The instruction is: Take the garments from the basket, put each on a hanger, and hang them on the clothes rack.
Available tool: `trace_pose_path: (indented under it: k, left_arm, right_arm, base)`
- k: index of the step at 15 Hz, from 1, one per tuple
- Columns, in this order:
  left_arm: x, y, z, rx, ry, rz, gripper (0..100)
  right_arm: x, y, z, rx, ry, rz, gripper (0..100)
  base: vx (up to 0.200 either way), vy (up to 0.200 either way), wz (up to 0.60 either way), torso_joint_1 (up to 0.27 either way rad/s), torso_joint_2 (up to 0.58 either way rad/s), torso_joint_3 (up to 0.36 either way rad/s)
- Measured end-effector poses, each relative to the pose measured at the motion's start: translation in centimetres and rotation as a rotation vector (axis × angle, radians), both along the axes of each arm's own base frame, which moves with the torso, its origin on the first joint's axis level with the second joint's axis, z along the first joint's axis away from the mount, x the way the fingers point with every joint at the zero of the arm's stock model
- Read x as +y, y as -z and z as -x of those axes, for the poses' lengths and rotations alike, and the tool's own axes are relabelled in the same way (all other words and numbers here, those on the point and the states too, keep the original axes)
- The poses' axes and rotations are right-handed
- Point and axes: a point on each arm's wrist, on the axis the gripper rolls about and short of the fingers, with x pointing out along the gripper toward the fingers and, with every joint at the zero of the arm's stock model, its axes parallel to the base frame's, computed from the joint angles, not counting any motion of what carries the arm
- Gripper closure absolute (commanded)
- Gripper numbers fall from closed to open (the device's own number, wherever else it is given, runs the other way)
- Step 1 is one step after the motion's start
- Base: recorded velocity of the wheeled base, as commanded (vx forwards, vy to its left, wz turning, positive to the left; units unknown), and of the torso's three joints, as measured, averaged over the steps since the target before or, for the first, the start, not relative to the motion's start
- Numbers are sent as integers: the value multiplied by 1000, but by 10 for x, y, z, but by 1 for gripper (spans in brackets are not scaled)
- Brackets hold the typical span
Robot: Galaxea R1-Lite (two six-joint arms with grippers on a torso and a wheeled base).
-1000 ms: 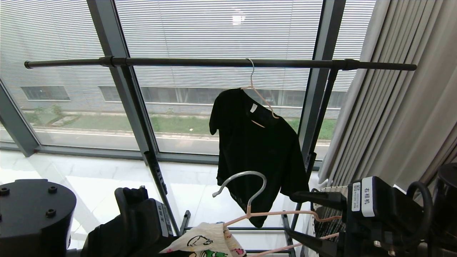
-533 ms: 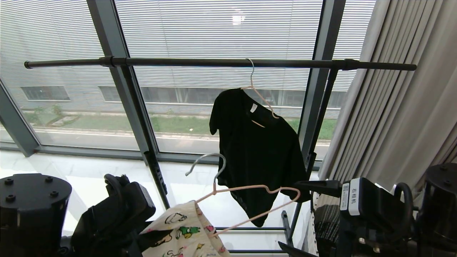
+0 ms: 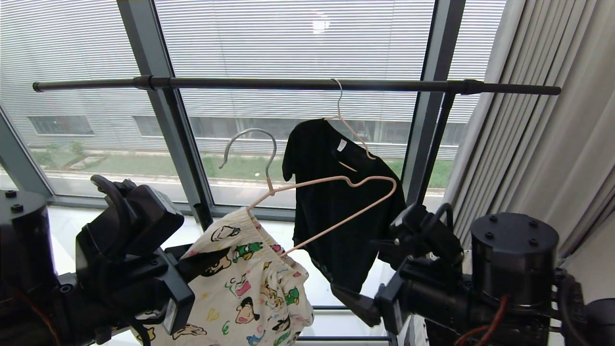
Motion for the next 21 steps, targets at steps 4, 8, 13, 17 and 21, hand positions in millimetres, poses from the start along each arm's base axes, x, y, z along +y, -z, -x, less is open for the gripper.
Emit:
trace_pose_path:
  k: [4,8,13,17,21]
  left_arm:
    - [-1,-4,1,-14,12,7,100]
    - [-3,-9,0,-30,20,17,100]
    - [-7,-12,2,-35,44,27,100]
    - [-11,-15,3,-41,60,38,100]
    - [-11,-18,2,-48,59,46,100]
  right_arm:
    - [33,7,-23,47,57,-65,0]
    - [50,24,-24,66,32,-29,0]
    - [63,42,-17,71,53,22,0]
    - [74,58,-21,60,133,69,0]
    - [76,68,-22,69,134,95,0]
  base:
    - [0,0,0,0,0,0]
    - [0,0,0,0,0,0]
    - [0,0,0,0,0,0]
    - [0,0,0,0,0,0]
    - [0,0,0,0,0,0]
